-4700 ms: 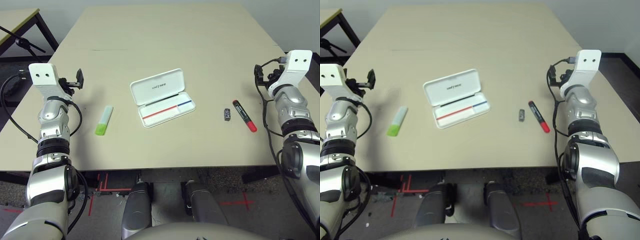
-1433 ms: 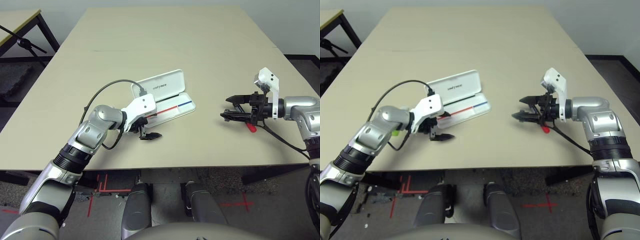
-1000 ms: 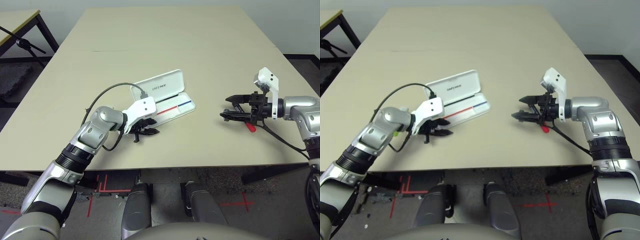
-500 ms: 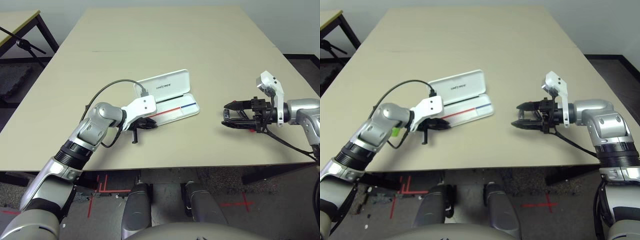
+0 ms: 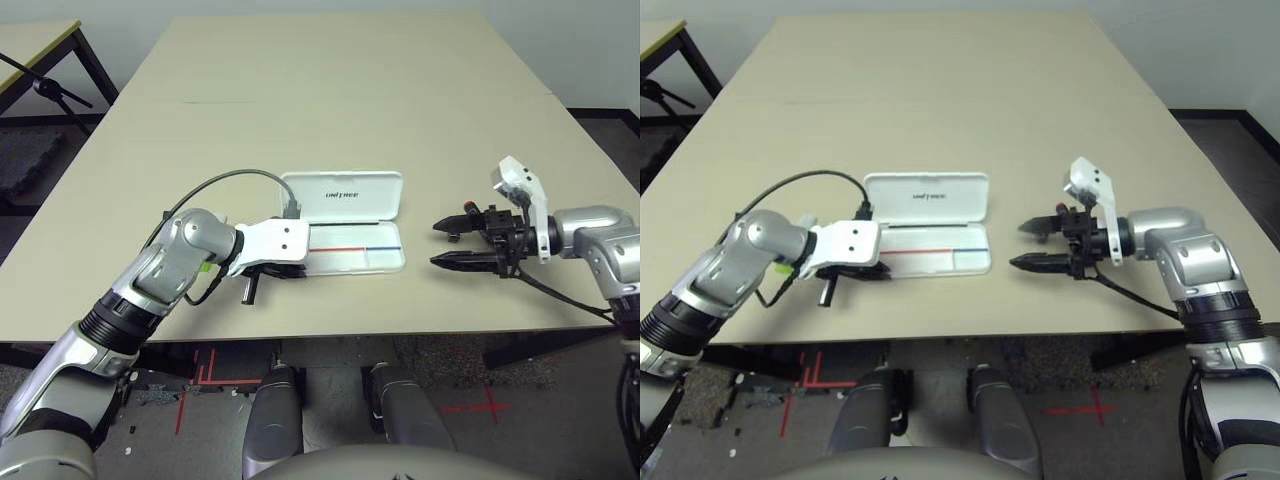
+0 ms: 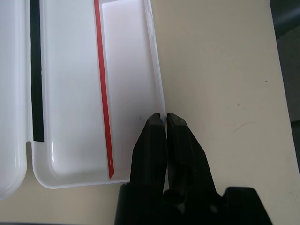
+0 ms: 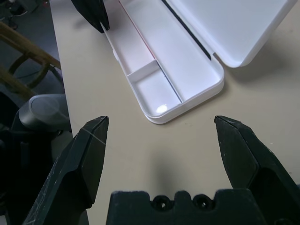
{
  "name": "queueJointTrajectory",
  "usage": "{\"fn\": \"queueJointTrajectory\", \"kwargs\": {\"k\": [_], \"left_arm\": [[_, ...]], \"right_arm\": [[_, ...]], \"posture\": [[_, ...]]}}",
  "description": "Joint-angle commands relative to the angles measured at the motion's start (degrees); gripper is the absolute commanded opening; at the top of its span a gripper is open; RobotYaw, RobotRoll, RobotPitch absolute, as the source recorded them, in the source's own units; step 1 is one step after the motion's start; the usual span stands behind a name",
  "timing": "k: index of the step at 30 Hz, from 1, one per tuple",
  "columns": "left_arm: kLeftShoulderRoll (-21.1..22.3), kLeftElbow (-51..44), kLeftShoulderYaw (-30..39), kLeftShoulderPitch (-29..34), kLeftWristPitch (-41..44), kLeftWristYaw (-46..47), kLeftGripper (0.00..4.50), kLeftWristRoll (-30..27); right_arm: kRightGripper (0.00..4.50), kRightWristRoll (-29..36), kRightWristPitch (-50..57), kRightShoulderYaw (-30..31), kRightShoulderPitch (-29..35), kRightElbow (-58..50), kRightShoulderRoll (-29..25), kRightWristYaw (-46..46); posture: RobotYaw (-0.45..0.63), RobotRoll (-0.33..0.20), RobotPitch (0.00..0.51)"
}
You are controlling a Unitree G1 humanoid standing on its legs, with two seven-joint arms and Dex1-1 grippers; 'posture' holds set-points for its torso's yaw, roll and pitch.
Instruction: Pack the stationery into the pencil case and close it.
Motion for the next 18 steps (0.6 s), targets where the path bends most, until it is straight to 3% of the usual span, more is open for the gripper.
{"fn": "queueJointTrajectory", "kwargs": {"k": [1, 11, 18], "left_arm": [[0.5, -0.5, -0.6, 0.8, -0.8, -0.9, 0.02, 0.8], [0.6, -0.4, -0.7, 1.6, -1.0, -0.8, 0.02, 1.4], [2.0, -4.8, 1.8, 2.3, 0.5, -1.6, 2.28, -1.2]], "right_arm": [[4.50, -0.1, 0.3, 0.9, 0.9, -1.1, -0.1, -0.2], [4.50, -0.6, -0.3, 1.8, 1.4, -1.3, 0.0, -0.7], [4.50, -1.4, -1.9, 2.0, 0.9, 0.7, 0.3, -0.4]], "posture": [[-0.03, 0.000, 0.128], [-0.03, 0.000, 0.133], [-0.02, 0.000, 0.129]]}}
